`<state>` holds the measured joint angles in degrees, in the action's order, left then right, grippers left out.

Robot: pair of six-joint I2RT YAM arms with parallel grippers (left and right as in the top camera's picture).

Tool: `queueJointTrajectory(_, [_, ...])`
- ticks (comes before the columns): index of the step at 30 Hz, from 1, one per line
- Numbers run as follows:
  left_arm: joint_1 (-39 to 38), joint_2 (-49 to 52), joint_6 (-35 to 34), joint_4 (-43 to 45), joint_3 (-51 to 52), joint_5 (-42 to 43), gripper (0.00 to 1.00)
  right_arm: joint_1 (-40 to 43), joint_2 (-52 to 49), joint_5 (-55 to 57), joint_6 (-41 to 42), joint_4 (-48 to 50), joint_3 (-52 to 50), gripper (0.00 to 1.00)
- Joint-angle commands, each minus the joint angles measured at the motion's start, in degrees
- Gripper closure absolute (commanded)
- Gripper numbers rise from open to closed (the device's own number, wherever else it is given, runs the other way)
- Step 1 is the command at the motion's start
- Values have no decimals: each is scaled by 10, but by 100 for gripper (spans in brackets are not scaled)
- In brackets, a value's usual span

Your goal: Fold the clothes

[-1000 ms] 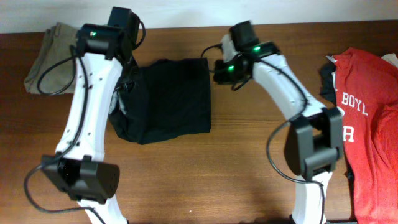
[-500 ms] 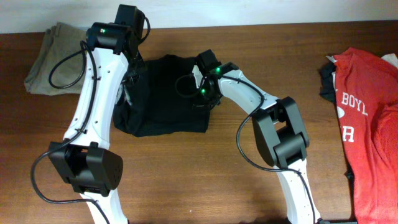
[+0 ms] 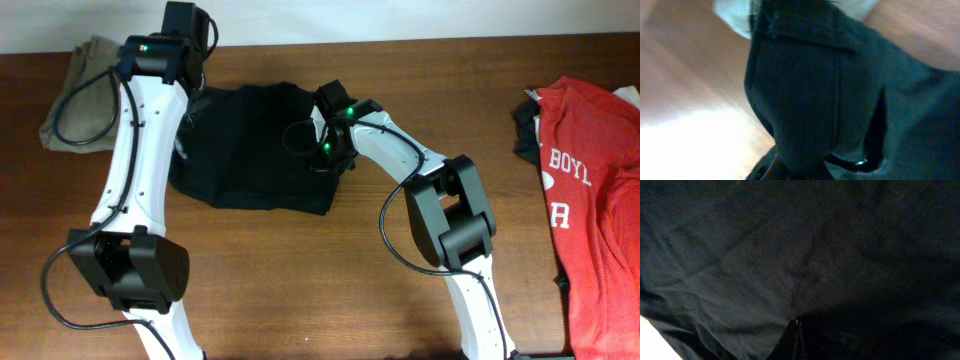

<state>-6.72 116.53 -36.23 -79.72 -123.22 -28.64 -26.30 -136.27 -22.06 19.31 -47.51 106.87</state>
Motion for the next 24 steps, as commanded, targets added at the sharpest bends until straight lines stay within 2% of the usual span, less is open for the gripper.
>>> queueJointTrajectory(1, [31,-2,-2,-7,-17,-83,100,1,-36,63,0,-14,-12,96])
queueJointTrajectory(9, [85,-2,-2,-26,-17,-86,100,0,-36,54,-44,-14,-5,96])
queueJointTrajectory(17, [93,-2,-97,-170,-16,-85,100,0,-36,48,-106,-59,47,96])
queueJointTrajectory(24, [87,-11,-87,-170,-19,-59,100,0,-36,48,-106,-58,48,96])
